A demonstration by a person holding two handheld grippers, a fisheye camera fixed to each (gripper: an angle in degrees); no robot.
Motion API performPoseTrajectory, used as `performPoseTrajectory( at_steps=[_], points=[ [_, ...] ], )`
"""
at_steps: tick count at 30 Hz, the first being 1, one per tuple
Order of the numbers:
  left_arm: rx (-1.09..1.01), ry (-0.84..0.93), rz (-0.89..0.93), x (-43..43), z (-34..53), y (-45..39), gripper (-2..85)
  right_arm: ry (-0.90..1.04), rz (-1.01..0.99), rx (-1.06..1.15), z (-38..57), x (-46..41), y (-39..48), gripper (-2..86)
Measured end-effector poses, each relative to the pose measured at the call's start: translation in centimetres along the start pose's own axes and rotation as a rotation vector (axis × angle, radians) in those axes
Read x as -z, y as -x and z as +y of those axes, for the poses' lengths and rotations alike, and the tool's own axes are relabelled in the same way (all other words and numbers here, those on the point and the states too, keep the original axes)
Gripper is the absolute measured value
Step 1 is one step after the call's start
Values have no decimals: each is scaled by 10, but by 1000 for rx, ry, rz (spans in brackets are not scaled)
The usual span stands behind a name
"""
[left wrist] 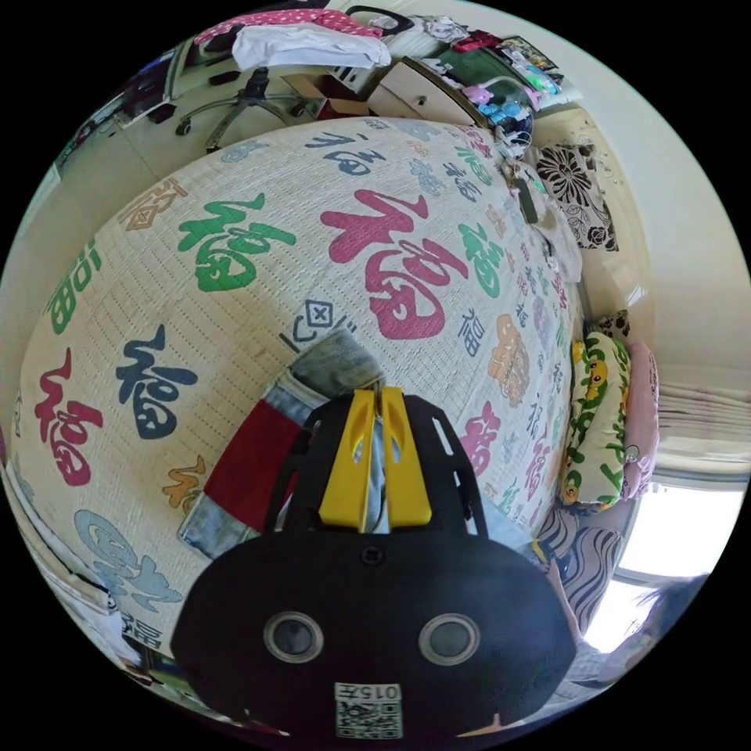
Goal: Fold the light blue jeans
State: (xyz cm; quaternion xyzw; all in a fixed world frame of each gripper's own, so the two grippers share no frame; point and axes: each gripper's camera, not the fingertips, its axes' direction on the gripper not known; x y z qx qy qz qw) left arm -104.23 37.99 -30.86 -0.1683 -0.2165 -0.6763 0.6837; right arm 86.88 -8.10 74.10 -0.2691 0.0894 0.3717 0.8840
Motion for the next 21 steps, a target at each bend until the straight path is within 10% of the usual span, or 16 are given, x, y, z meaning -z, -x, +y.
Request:
performPoseTrajectory(
  at_steps=[12, 21],
  points=[
    [-83, -160, 72, 58, 87, 20, 52, -132, -203, 4, 101, 69, -90, 70],
    [262, -201, 183, 28, 237, 111, 132, -98, -386, -183, 135, 31, -127, 120]
  ],
)
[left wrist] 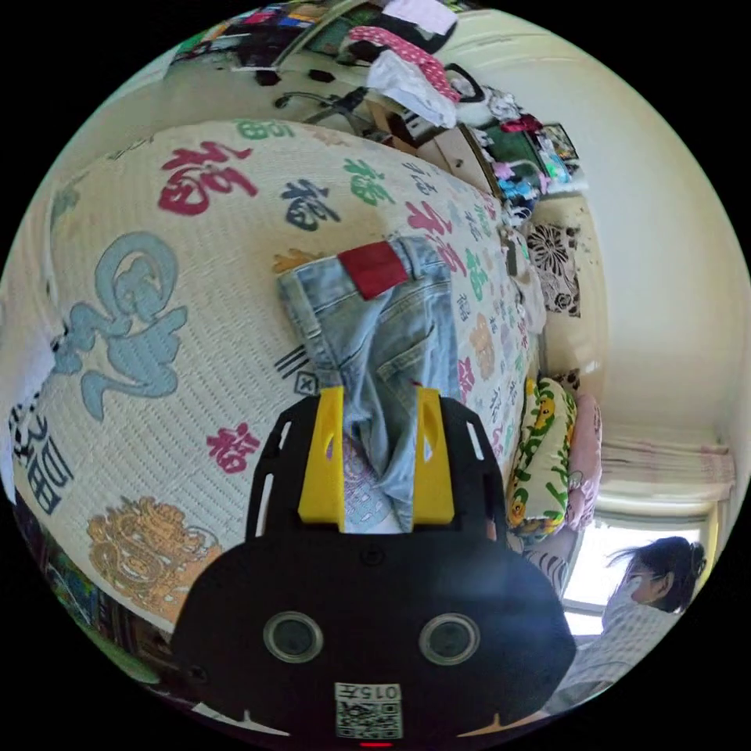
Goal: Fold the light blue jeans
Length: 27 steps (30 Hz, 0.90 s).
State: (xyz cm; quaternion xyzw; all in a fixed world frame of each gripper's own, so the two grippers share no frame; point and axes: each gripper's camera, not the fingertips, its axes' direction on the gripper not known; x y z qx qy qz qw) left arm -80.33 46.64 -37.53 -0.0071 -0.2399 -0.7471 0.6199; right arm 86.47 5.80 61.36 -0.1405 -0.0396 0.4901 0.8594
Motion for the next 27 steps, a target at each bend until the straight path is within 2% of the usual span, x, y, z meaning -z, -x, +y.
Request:
performPoseTrajectory(
  at_steps=[4, 7, 12, 14, 17, 20, 22, 27],
  points=[
    [-13, -64, 5, -7, 15, 15, 139, 76, 106, 20, 21, -4, 11, 120],
    [-19, -67, 18, -20, 11, 16, 142, 74, -29, 23, 19, -20, 22, 110],
    [-2, -19, 41, -56, 7, 10, 140, 96, 67, -32, 1, -63, 67, 93],
    [10, -13, 54, -69, 7, 7, 133, 99, 94, -56, 1, -66, 77, 72],
    [29, 30, 21, -84, 9, 5, 75, 111, 66, -61, 6, -61, 95, 46],
    [-74, 100, -61, -83, 9, -11, 28, 120, 151, 35, 25, -46, 135, 26],
    [-270, 140, -191, -76, 20, -39, 16, 132, 169, 37, 44, -29, 156, 19],
    [-269, 201, -155, -56, 54, -46, 8, 173, 257, -1, 85, 2, 190, 14]
  ],
)
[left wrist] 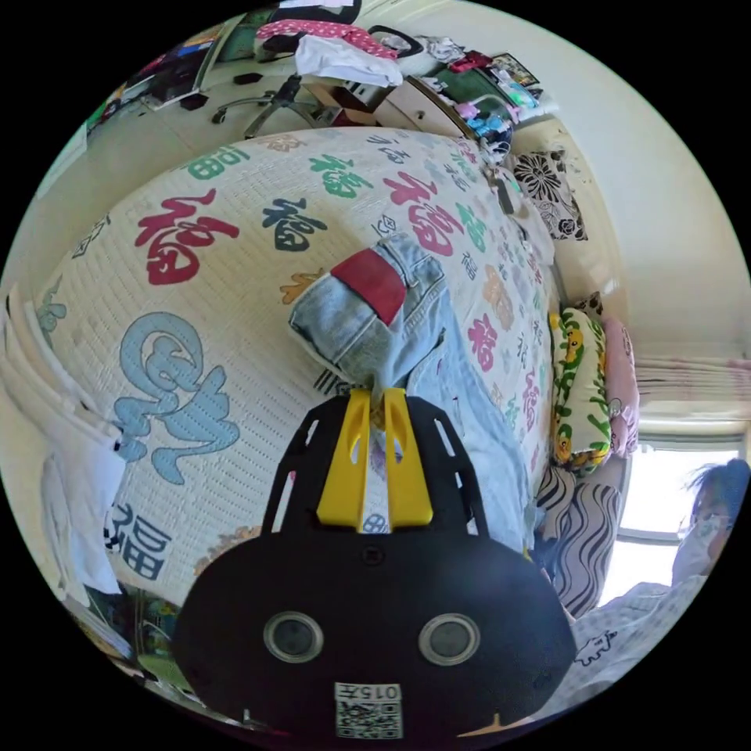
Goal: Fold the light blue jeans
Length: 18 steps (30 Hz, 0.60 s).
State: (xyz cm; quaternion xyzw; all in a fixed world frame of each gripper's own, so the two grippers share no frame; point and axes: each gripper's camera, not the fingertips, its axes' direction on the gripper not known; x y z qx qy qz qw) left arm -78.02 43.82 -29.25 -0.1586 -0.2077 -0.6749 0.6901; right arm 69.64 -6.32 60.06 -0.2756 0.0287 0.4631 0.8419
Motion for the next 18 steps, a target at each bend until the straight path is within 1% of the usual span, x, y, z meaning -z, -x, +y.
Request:
performPoseTrajectory(
  at_steps=[3, 5, 7, 8, 9, 10, 11, 12, 13, 14, 15, 16, 17, 18],
  points=[
    [24, 81, -39, 4, 32, 1, 9, 31, 68, -45, 27, 18, 11, 16],
    [60, 111, -70, 4, 54, 5, 12, 56, 121, -30, 39, 19, 21, 20],
    [108, 162, -115, -9, 84, 12, 19, 109, 202, 26, 45, 5, 44, 31],
    [127, 186, -122, -16, 91, 15, 22, 125, 214, 20, 44, 0, 49, 37],
    [203, 236, -123, -29, 103, 21, 28, 149, 230, -10, 42, -8, 62, 48],
    [280, 248, -130, -37, 113, 21, 34, 161, 264, -16, 40, -14, 80, 58],
    [292, 236, -139, -40, 117, 17, 36, 168, 295, -12, 39, -16, 92, 63],
    [272, 211, -165, -43, 121, 1, 40, 174, 403, 28, 38, -19, 120, 68],
    [219, 200, -222, -47, 123, -22, 48, 168, 571, 89, 38, -20, 156, 71],
    [162, 199, -254, -50, 123, -37, 52, 157, 654, 147, 39, -20, 177, 72],
    [-27, 196, -326, -60, 120, -77, 60, 151, 809, 300, 40, -22, 220, 71],
    [-265, 211, -400, -76, 119, -126, 66, 138, 938, 471, 42, -28, 262, 66],
    [-379, 225, -425, -88, 119, -151, 68, 133, 988, 559, 43, -33, 281, 66],
    [-579, 267, -435, -115, 119, -198, 73, 169, 1064, 728, 45, -46, 316, 66]
  ],
)
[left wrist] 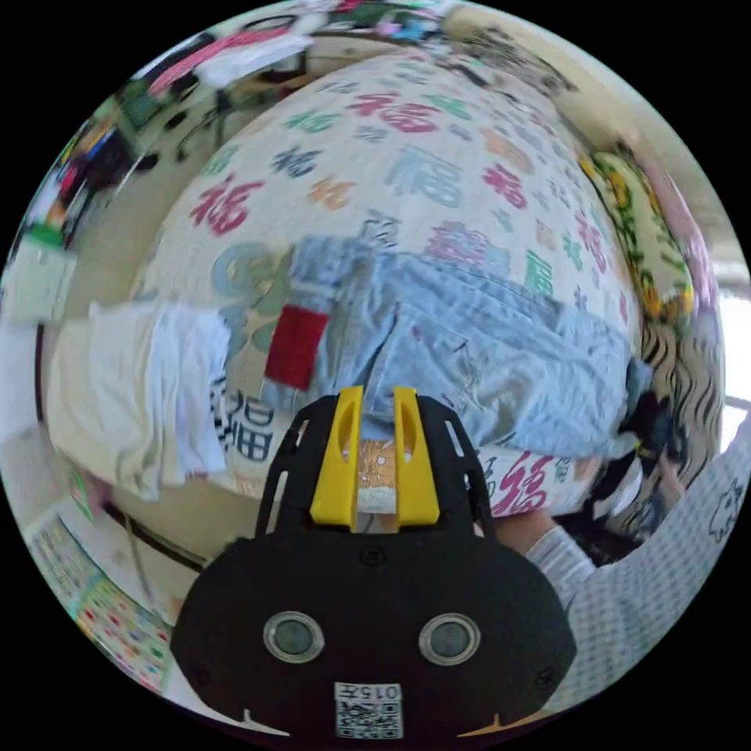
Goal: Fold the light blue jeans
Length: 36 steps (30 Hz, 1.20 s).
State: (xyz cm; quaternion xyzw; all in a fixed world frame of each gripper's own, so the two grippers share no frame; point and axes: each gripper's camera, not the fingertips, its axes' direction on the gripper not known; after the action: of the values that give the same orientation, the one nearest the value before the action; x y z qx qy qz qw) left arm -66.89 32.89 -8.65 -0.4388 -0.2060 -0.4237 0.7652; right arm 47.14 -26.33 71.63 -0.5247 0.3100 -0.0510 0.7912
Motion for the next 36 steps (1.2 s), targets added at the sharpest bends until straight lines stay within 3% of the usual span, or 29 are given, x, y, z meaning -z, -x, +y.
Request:
performPoseTrajectory(
  at_steps=[4, 7, 10, 29, 33, 36],
  points=[
    [-519, 63, 110, -39, -101, -148, 88, -1, 48, 431, -74, 42, 63, 69],
    [-782, 82, 0, -76, -142, -239, 95, 73, 106, 588, -117, 41, 95, 76],
    [-888, 176, -13, -115, -166, -297, 94, 131, 82, 619, -144, 40, 108, 83],
    [-1016, 302, -143, -228, -208, -507, 57, 221, 116, 645, -196, 69, 132, 82],
    [-1019, 323, -139, -245, -218, -538, 18, 294, 104, 619, -190, 72, 132, 48],
    [-977, 286, -121, -241, -225, -555, 0, 239, 109, 592, -168, 99, 121, 8]
  ],
)
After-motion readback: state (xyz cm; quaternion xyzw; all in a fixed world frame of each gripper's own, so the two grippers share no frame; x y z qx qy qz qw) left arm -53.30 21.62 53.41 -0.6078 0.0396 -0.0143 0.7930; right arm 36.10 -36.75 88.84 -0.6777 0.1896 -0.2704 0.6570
